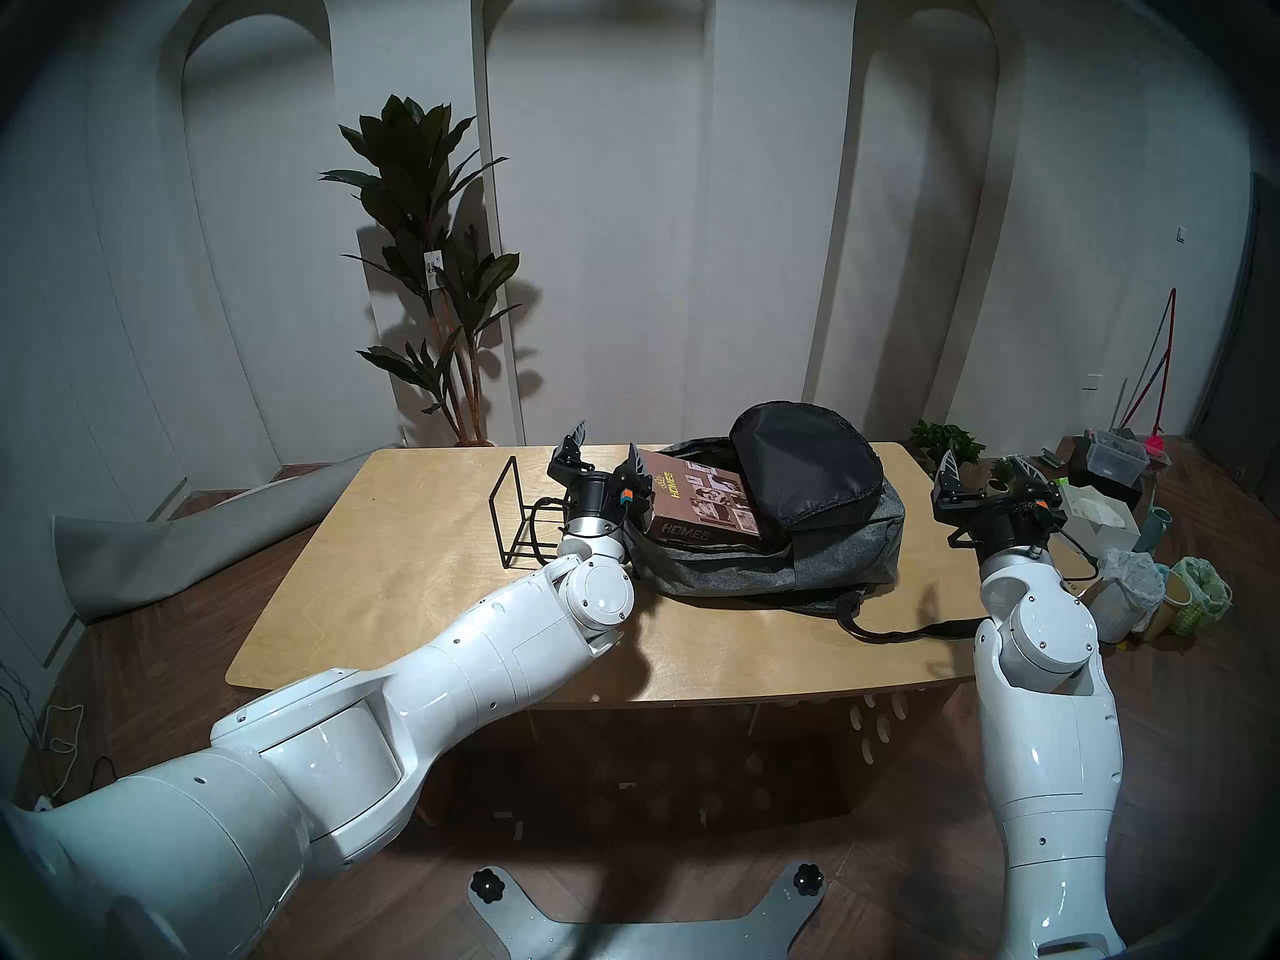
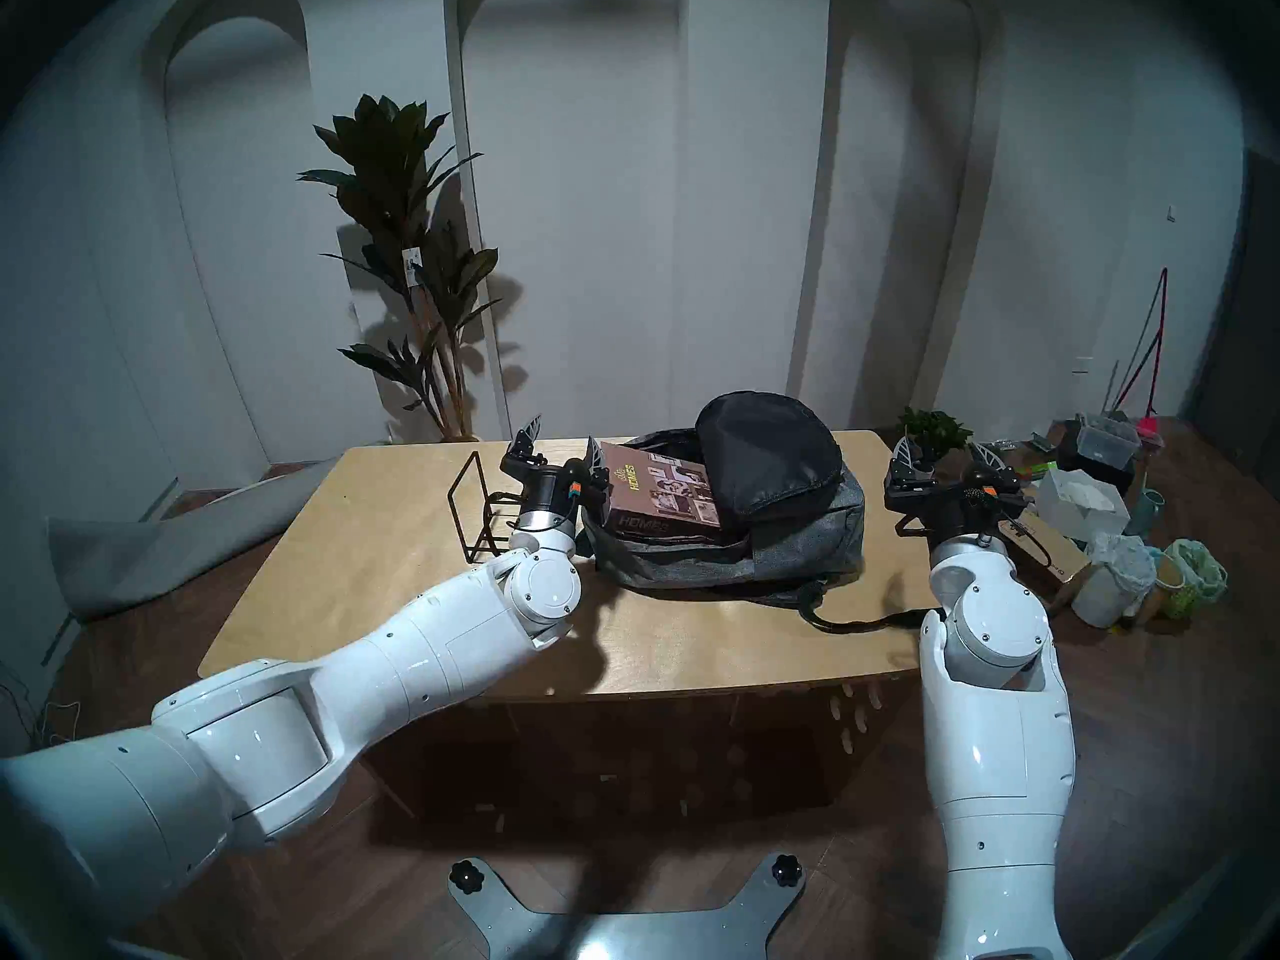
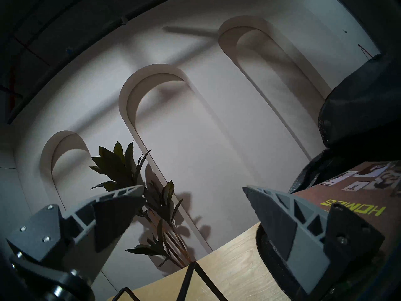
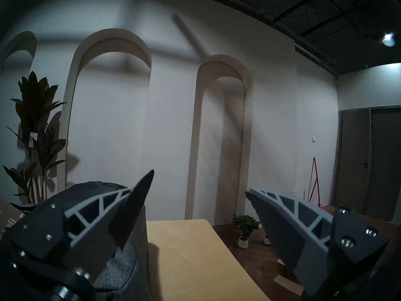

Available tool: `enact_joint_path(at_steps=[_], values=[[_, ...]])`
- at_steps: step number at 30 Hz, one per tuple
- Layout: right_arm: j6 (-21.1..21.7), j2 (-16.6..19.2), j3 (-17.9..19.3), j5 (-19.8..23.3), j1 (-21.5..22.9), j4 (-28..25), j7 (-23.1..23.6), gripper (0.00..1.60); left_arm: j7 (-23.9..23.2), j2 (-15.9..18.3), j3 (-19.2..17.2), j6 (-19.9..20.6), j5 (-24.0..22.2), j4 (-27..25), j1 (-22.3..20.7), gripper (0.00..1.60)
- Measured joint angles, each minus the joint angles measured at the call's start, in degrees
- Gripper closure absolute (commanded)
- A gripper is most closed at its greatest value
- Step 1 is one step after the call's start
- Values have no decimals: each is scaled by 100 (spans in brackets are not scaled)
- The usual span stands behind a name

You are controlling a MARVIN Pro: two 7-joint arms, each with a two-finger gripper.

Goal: Put the book into the bag and close the bag

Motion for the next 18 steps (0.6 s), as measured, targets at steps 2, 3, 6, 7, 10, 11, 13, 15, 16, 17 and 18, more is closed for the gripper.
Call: enact_joint_path(at_steps=[2, 3, 6, 7, 10, 11, 13, 15, 16, 17, 18], values=[[5, -8, -1, -25, -4, -14, -25, 0, -34, -53, -1, -41, -13, 60, -4, 0], [7, -10, -1, -38, -6, -16, -38, 0, -52, -89, -1, -61, -19, 96, -7, 0], [13, -10, 21, -62, -10, -16, -62, 0, -89, -175, -2, -109, -30, 175, -19, 0], [14, -10, 29, -65, -10, -15, -67, 0, -96, -195, -2, -120, -31, 192, -22, 0], [19, -5, 61, -80, -10, -4, -86, 0, -127, -275, -2, -153, -34, 254, -40, 0], [23, 0, 77, -85, -10, 1, -94, 0, -146, -321, -2, -168, -37, 293, -53, 0], [27, 6, 96, -88, -10, 9, -102, 0, -172, -382, -3, -186, -43, 346, -70, 0], [35, 9, 113, -90, -10, 16, -111, 0, -196, -444, -3, -200, -49, 399, -87, 0], [45, 11, 122, -91, -9, 20, -118, 0, -204, -482, -4, -210, -49, 422, -98, 0], [58, 12, 132, -91, -9, 22, -123, 0, -204, -508, -8, -219, -49, 423, -105, 0], [70, 12, 137, -90, -8, 23, -125, 0, -203, -521, -14, -224, -49, 418, -108, 0]])
